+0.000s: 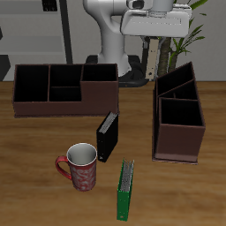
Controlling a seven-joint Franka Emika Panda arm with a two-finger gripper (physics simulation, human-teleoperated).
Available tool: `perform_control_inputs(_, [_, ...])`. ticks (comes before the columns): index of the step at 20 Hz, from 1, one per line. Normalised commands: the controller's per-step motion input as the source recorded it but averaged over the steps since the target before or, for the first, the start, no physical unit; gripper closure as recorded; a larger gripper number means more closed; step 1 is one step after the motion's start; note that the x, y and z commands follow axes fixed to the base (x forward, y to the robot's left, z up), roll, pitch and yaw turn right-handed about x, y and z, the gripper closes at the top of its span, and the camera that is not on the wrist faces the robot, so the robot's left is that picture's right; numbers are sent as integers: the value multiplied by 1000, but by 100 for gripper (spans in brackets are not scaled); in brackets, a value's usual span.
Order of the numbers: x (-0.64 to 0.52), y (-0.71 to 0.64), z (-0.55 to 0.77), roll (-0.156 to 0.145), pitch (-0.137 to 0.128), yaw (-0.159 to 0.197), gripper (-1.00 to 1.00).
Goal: Place the yellow book into the left desk caddy's right compartment
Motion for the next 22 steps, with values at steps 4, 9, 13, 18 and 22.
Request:
perform_control_inputs(4, [151,122,76,-9,7,-26,100])
perform_control_inputs(9, [168,370,-46,14,28,-24,100])
perform_control_inputs(13, [-1,409,41,47,-4,14,100])
perform_control_inputs(18, [82,229,78,18,2,-2,100])
perform_control_inputs(22, [309,275,50,-23,14,-24,100])
